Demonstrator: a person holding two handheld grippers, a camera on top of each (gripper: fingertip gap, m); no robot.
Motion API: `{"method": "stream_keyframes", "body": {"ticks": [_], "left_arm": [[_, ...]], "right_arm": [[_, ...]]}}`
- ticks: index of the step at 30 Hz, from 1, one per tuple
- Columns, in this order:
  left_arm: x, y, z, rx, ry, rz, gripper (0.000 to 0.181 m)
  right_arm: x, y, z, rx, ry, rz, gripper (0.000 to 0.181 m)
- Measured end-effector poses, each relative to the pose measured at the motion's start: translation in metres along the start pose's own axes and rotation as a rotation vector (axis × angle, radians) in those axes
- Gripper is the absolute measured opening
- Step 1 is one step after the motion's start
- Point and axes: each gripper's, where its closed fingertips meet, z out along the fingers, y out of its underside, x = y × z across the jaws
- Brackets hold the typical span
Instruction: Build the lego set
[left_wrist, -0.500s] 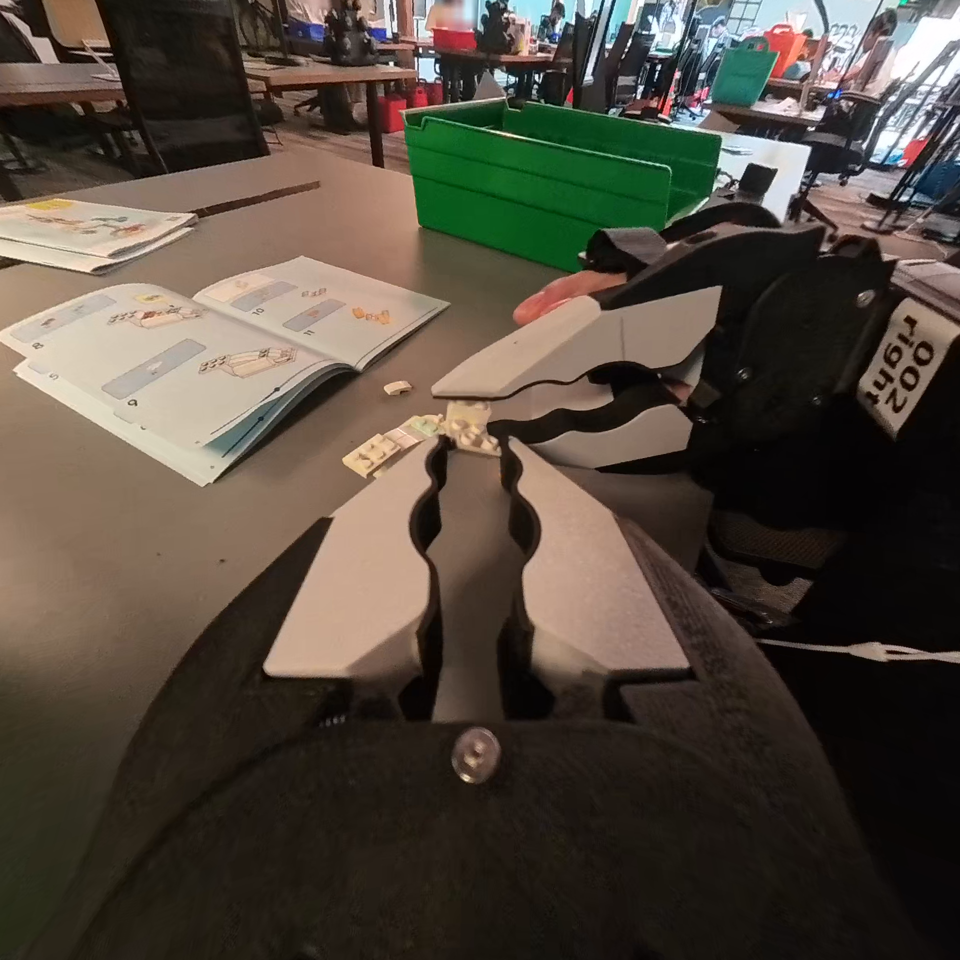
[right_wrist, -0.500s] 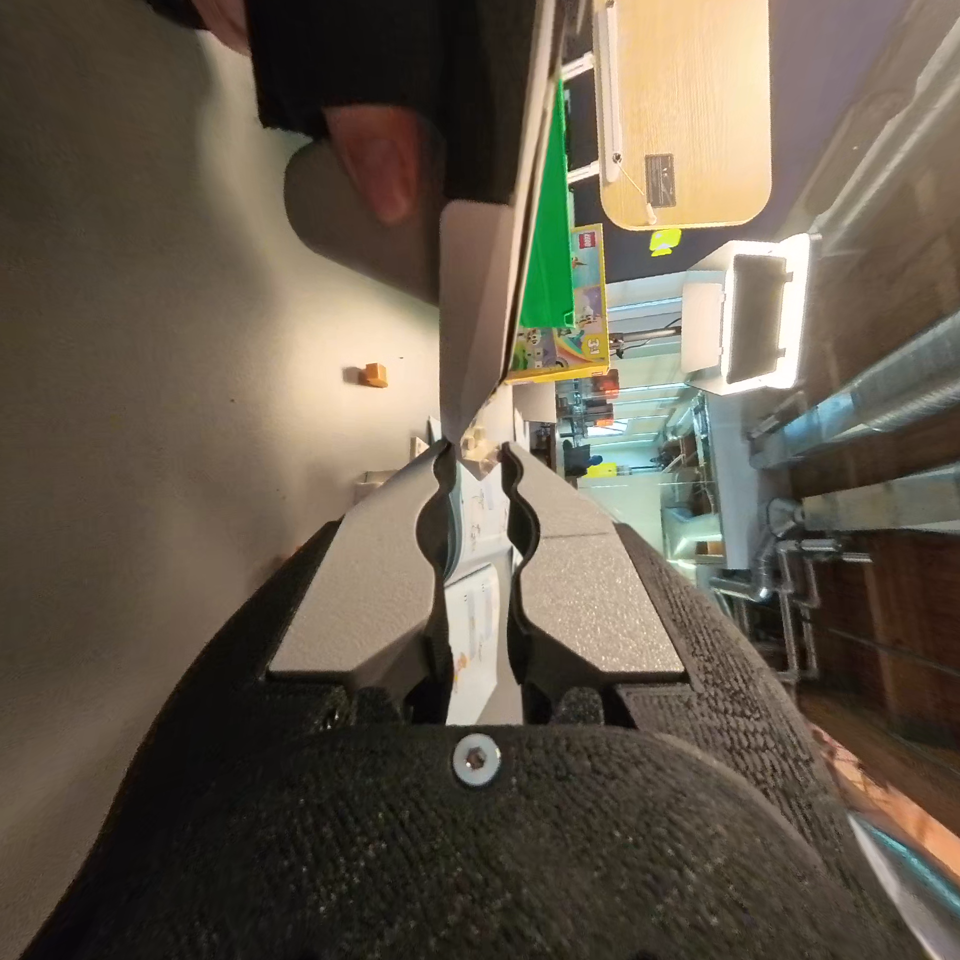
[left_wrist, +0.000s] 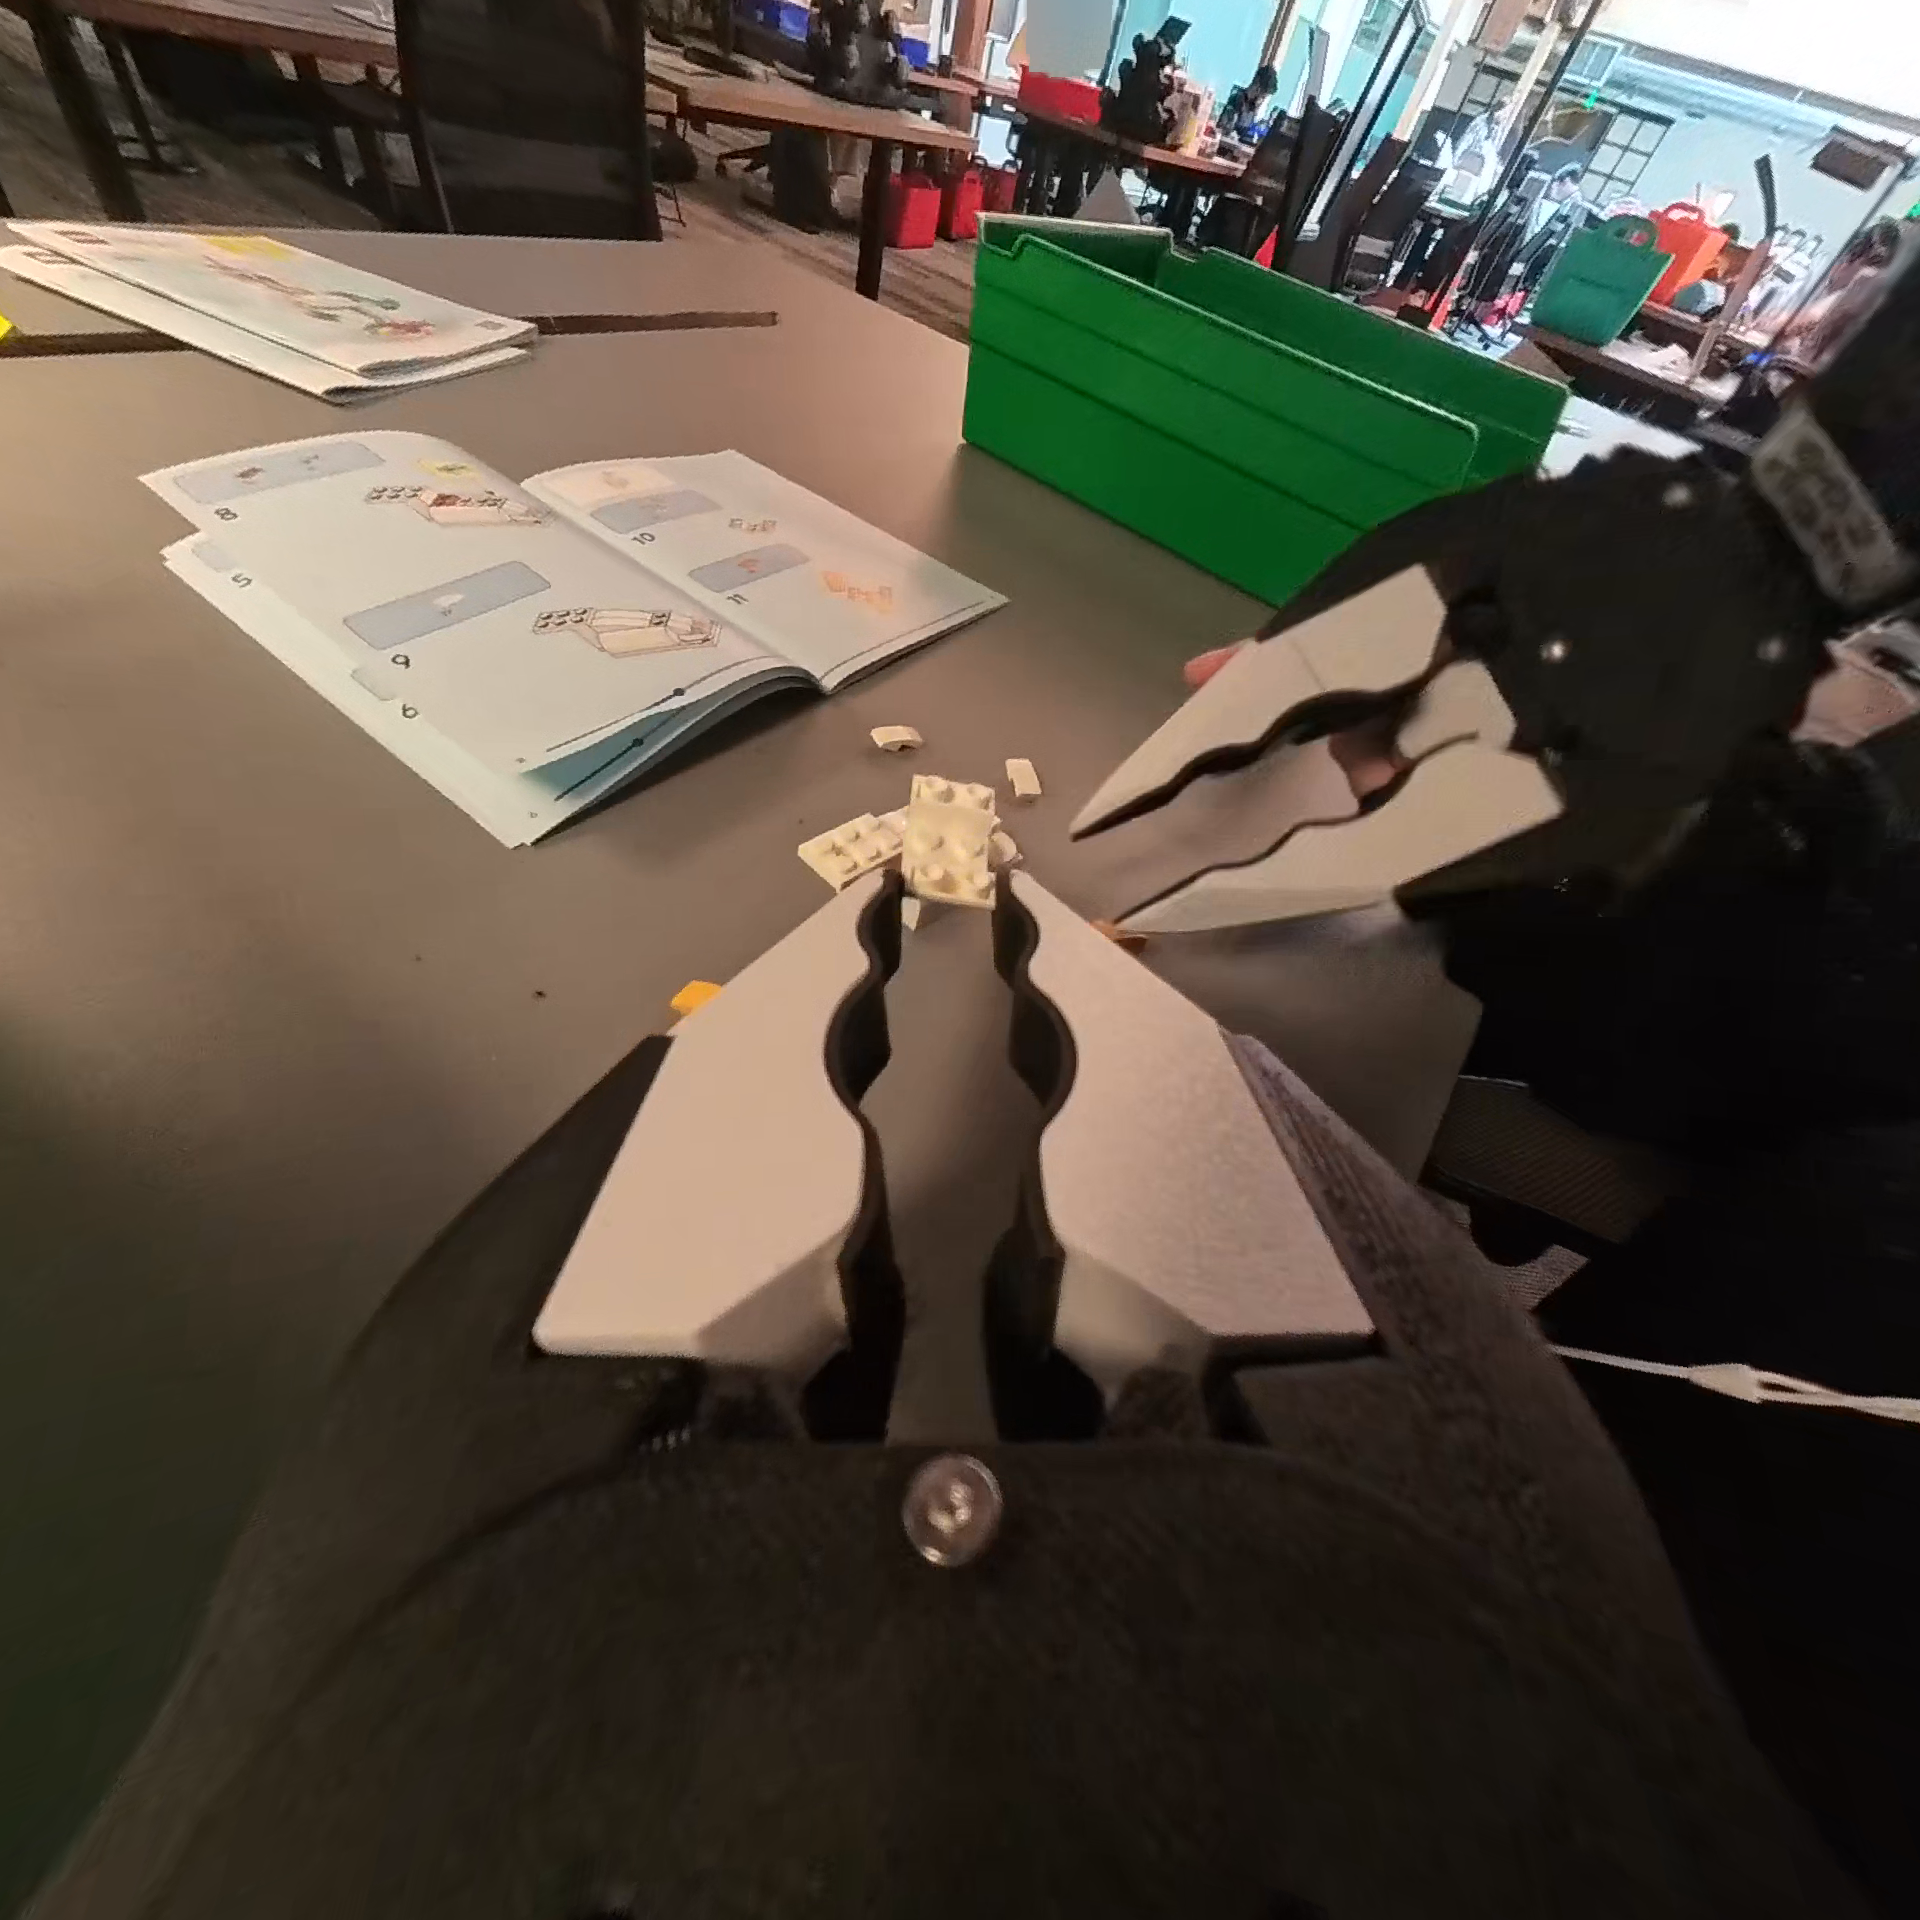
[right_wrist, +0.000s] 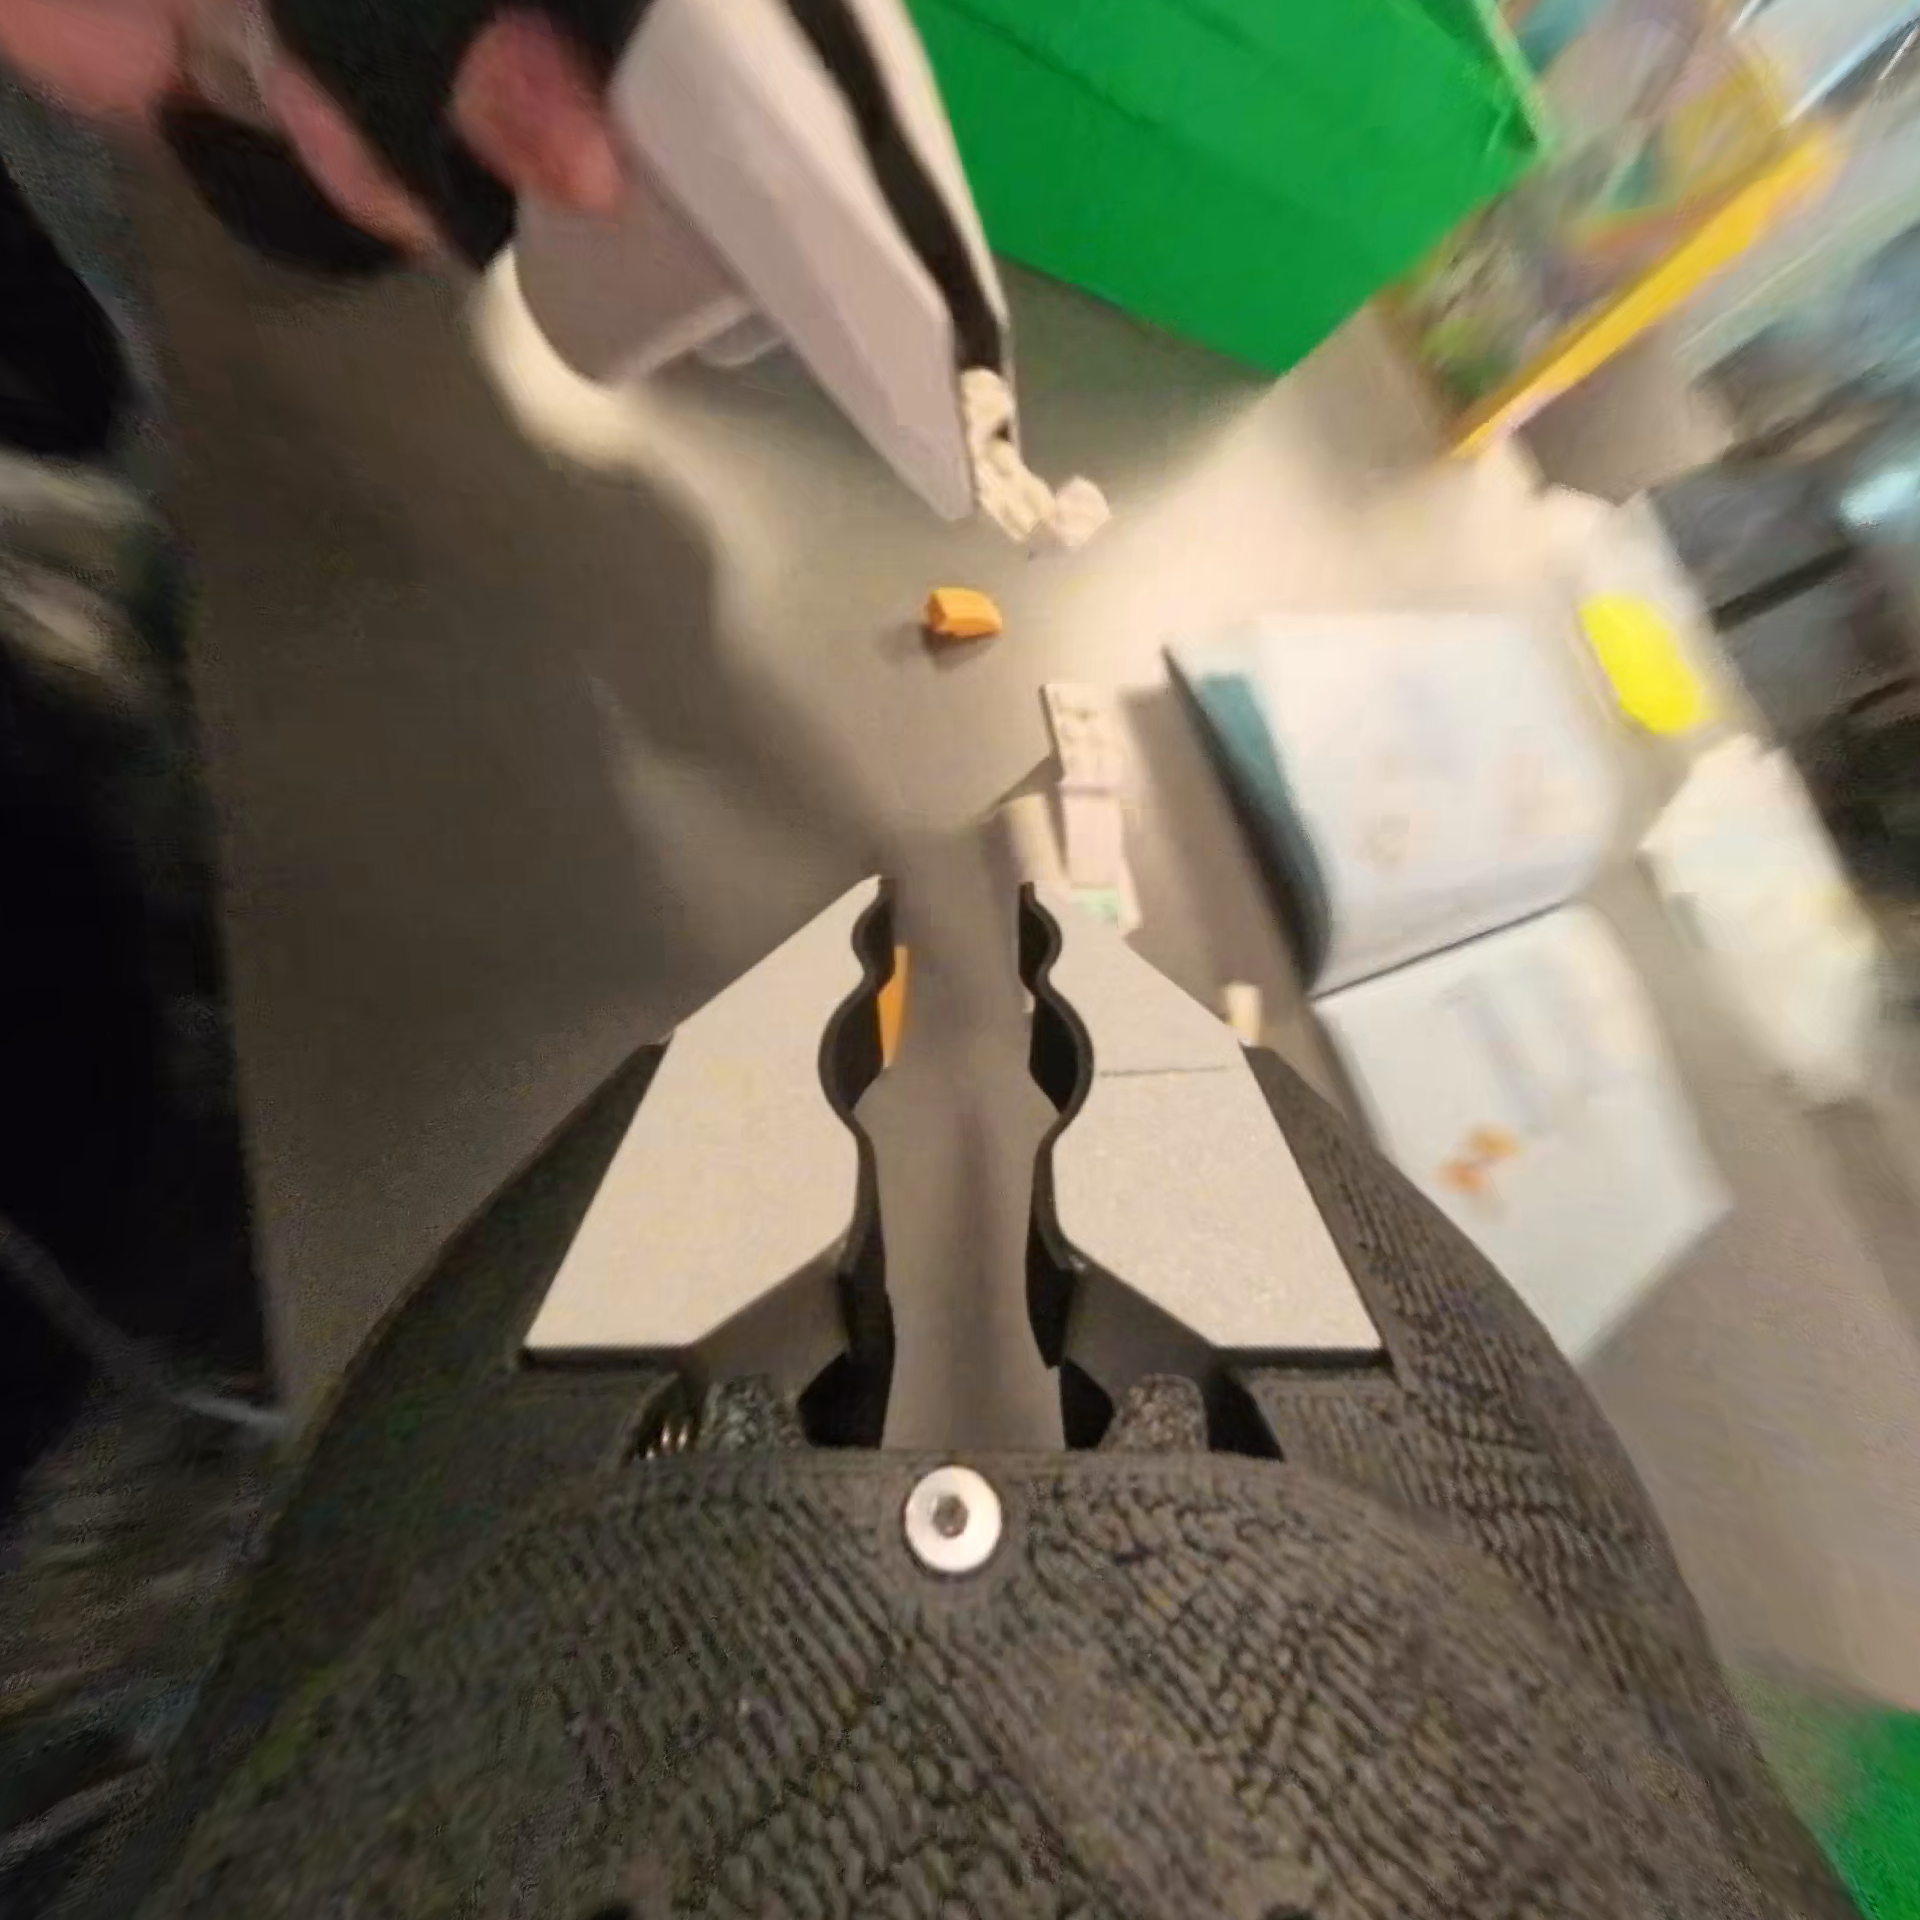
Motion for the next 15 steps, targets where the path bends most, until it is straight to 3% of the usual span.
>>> {"method": "stream_keyframes", "body": {"ticks": [4,7,10,15], "left_arm": [[0.004,0.002,0.002,-0.011,-0.002,0.023,0.016],[0.006,0.002,0.004,-0.012,0.004,0.024,0.016],[0.004,0.001,0.003,-0.002,-0.007,0.009,0.016],[0.007,-0.004,0.003,0.035,-0.012,0.045,0.016]], "right_arm": [[-0.008,0.016,-0.006,-0.004,-0.171,0.284,0.022],[-0.02,0.025,-0.002,-0.049,-0.235,0.299,0.02],[-0.018,0.021,0.002,-0.047,-0.204,0.293,0.006],[-0.014,-0.045,-0.002,0.29,-0.31,0.619,0.006]]}}
